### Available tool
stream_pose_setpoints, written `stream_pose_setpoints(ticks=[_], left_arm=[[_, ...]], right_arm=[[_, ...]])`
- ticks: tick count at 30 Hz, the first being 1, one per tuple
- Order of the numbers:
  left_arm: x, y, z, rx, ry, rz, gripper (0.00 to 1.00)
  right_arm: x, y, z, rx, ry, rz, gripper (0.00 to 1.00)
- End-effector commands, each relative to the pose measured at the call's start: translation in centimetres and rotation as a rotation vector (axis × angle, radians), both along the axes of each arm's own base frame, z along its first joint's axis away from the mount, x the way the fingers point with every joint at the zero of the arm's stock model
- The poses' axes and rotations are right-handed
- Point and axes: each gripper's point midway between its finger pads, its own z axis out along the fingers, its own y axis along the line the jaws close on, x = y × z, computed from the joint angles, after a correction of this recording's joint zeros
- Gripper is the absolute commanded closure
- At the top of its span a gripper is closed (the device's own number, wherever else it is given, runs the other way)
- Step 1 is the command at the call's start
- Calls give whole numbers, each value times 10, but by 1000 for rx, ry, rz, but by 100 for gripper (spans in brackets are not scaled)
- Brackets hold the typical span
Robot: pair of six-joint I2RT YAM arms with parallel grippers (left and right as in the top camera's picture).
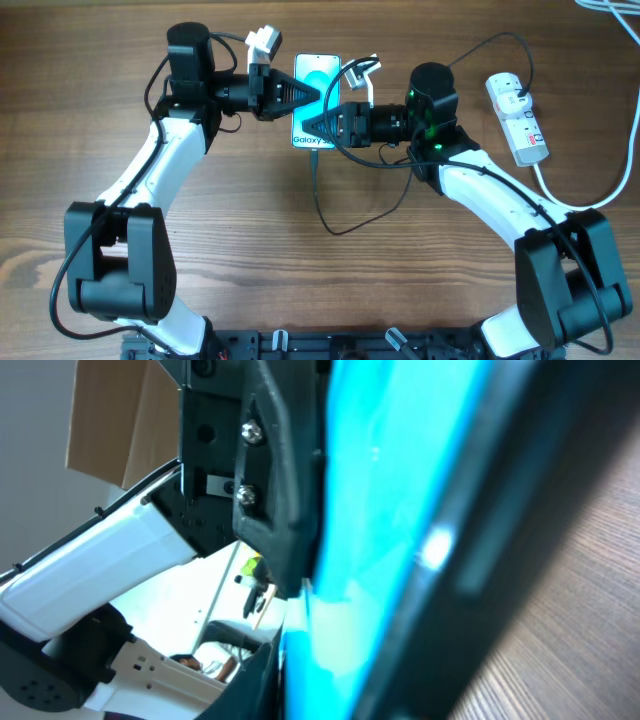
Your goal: Plug charger to phone and switch on socket
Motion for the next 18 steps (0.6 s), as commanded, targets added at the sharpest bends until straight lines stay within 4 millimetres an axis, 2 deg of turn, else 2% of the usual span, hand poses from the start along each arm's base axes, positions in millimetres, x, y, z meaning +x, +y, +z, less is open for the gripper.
stream_pose_setpoints(ticks=[1, 3, 10, 12, 18], left_arm=[[-10, -1, 13, -15, -37, -33, 96], [-9, -1, 13, -15, -38, -32, 93], [-1, -1, 10, 3, -40, 13, 45], [4, -2, 8, 14, -41, 42, 27], [27, 6, 1, 61, -45, 176, 9]], right_arm=[[-1, 1, 5, 4, -13, 7, 85], [-1, 1, 5, 5, -3, 6, 94], [-1, 1, 5, 6, 43, 3, 96], [-1, 1, 5, 6, 43, 3, 96], [0, 0, 4, 1, 32, -1, 96]])
